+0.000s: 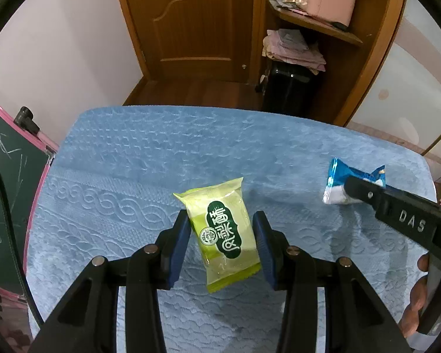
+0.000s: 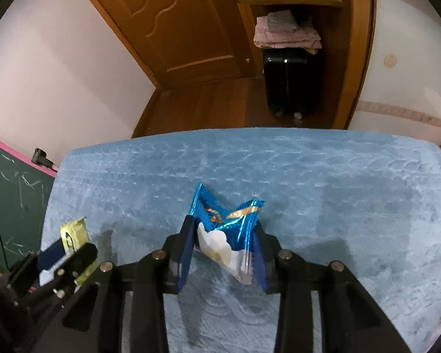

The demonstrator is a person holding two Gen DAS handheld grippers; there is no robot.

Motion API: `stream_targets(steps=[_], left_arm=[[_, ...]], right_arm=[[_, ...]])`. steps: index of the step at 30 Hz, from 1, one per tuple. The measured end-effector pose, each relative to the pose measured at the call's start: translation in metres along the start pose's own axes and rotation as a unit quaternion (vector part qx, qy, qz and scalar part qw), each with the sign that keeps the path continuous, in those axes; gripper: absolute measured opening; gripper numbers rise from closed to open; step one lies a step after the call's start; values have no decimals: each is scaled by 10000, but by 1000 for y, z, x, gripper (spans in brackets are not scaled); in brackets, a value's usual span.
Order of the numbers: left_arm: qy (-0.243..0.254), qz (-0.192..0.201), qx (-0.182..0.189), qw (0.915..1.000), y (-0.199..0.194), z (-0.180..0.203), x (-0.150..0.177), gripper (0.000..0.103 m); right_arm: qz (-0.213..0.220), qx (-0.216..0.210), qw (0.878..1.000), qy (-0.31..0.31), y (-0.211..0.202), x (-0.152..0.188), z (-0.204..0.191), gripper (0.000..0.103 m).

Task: Organize snacks
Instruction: 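Grasp the yellow-green pack with the left tool while the right tool grasps the blue-white candy, then carry both snacks over the white tray and open both tools to drop them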

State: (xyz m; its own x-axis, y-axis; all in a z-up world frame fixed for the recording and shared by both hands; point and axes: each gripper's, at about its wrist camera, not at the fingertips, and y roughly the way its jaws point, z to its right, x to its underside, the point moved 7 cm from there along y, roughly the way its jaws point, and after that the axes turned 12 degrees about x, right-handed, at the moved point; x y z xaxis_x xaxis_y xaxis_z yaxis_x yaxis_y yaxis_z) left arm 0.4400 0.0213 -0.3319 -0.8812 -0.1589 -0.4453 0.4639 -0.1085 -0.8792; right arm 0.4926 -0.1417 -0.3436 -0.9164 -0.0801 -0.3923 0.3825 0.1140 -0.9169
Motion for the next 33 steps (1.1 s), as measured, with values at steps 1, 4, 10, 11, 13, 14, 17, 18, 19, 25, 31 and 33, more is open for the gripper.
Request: stream_targets(steps=[1,4,10,11,13,14,17,18,19,25,31,33], left_arm=[[29,1,4,10000,-3,2,1,42],[115,23,43,9999,-15,7,0,42],[229,81,185,9995,-61,15,4,42],[264,111,206,9994,-71,17,5,42],[358,213,288,9987,-100,23,6,42],[398,262,331,9983,-114,25,7,42],[579,462,499,9960,-164,34,11,42],[667,547,547,9948,-182,38,13,42],[773,650,597,9931,-203,42,17,42],[1087,1053,899,9844,-296,57,46,42],[1309,1142,1066,9790,-357,59,86,42],[1399,1134,1085,9776,-370,58,99,42]], right_arm=[[-5,-15,10000,-27,-4,2,0,35],[62,-110,9999,-73,-20,8,0,33],[282,-307,9989,-235,-79,23,-5,33],[350,-371,9983,-264,-95,27,-8,33],[462,-403,9976,-327,-124,35,-13,33],[519,-437,9970,-363,-137,39,-16,33],[809,-501,9943,-488,-191,54,-27,33],[913,-560,9930,-498,-211,60,-32,33],[998,-642,9916,-513,-230,67,-37,33],[1518,-694,9835,-691,-321,109,-57,33],[1803,-545,9790,-774,-379,153,-62,33],[1856,-521,9783,-757,-392,166,-61,33]])
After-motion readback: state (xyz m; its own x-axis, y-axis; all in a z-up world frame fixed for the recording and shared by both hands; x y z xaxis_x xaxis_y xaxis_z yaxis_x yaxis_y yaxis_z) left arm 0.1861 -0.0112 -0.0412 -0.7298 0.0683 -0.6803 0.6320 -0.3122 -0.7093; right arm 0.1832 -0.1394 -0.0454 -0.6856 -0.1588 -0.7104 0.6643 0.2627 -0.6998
